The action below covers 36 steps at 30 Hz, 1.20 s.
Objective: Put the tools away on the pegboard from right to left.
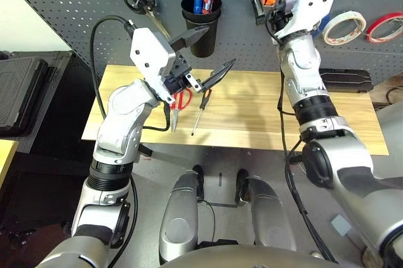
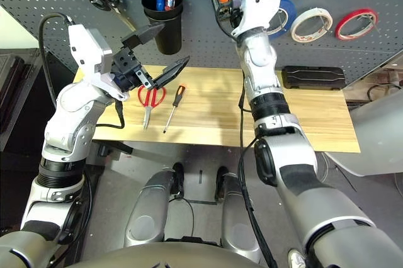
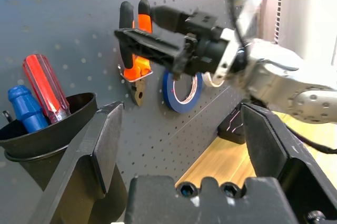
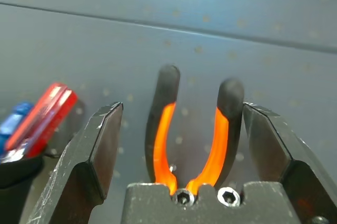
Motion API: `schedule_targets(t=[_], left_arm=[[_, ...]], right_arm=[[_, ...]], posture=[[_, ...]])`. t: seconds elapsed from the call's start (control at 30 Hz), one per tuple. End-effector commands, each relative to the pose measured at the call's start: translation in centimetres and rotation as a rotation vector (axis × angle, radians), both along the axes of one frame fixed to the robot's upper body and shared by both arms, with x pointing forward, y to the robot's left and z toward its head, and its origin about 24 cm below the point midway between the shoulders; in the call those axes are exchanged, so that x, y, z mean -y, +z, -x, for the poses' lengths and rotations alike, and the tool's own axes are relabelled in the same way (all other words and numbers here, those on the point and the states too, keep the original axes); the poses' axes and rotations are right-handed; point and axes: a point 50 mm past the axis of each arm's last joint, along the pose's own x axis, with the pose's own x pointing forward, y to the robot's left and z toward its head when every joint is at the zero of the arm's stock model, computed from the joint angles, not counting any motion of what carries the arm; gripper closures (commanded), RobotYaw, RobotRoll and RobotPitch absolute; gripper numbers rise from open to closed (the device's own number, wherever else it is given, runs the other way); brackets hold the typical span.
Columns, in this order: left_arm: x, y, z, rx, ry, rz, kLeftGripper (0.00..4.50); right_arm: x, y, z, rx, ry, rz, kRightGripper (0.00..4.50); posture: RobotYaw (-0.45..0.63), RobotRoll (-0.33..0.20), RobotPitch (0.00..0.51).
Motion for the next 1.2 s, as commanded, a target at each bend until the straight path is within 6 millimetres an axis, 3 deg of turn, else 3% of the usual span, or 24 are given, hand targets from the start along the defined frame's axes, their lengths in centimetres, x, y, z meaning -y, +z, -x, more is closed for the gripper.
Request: schedule_targets(t=[0.03,0.2,0.43,0.63,0.77,0.93,1.2], left_arm=[[0.0,-0.3,0.1,-0.005,0.008,-0.015,0.00],[-0.6,-1.3,-0.2,-0.037,0.052,-0.050,0.00],[-1.2,-3.7,-0.9,-0.147,0.167,-0.101,0.00],[-0.8,-6.8,-0.9,-0.269,0.235,-0.179,0.00],[-0.2,-9.5,-1.2,-0.389,0.293,-0.232,0.00],[0.4,-12.5,-1.9,-0.506,0.371,-0.337,0.00],[1.3,-14.4,-2.6,-0.589,0.408,-0.358,0.00]], right_arm=[[-0.1,-1.0,1.4,-0.017,0.084,0.103,0.02],[0.1,-3.5,3.8,-0.139,0.237,0.233,0.02],[2.5,-8.3,6.4,-0.486,0.362,0.388,0.02],[4.5,-11.0,7.5,-0.724,0.364,0.457,0.02],[5.7,-14.1,8.7,-0.888,0.368,0.531,0.02],[6.6,-16.9,10.1,-1.011,0.371,0.575,0.02],[6.6,-18.6,10.7,-1.062,0.359,0.610,0.02]], posture=[[0.21,0.000,0.247],[0.21,0.000,0.252],[0.20,0.000,0.256],[0.20,0.000,0.261],[0.19,0.000,0.270],[0.18,0.000,0.281],[0.16,0.000,0.311]])
